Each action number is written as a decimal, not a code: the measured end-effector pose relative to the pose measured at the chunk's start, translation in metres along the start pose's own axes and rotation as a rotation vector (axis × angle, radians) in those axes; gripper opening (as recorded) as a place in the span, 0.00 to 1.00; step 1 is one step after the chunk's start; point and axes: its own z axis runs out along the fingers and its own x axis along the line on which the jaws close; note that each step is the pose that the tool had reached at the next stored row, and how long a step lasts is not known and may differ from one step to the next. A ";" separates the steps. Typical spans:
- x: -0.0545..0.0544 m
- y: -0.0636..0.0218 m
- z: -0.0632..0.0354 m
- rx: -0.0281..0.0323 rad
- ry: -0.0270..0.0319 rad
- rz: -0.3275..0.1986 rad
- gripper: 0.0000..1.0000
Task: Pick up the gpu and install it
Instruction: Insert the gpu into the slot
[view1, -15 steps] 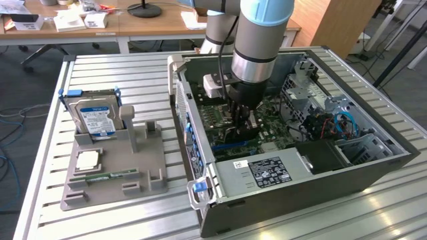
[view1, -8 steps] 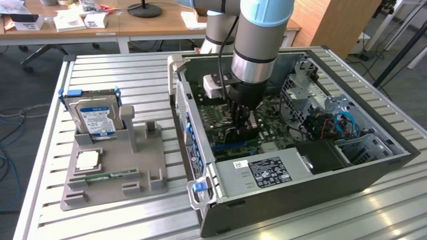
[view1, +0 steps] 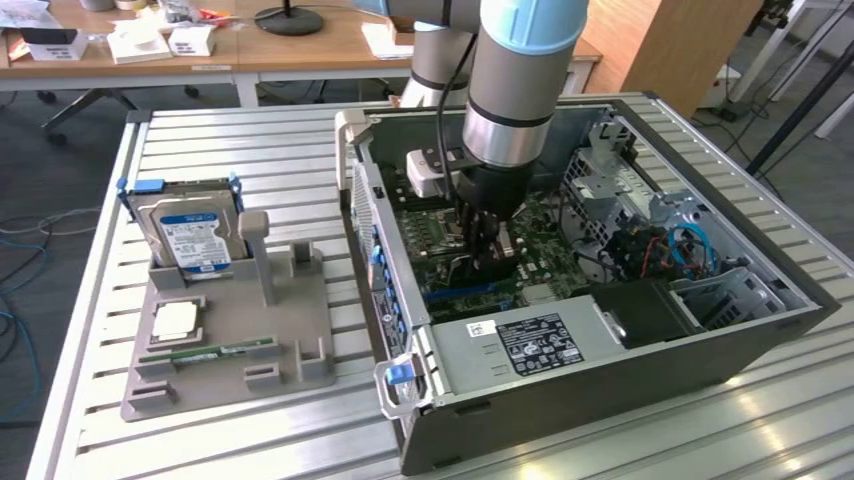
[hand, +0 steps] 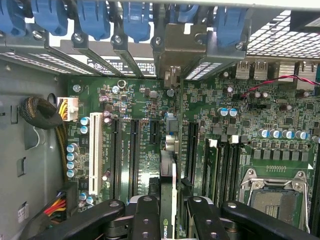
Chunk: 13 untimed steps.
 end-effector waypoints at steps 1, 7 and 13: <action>0.000 0.0000 0.0000 -0.0001 0.0000 0.000 0.26; 0.000 0.0000 0.0000 -0.0001 0.0001 0.000 0.26; 0.000 0.0000 0.0000 -0.0001 0.0001 0.000 0.26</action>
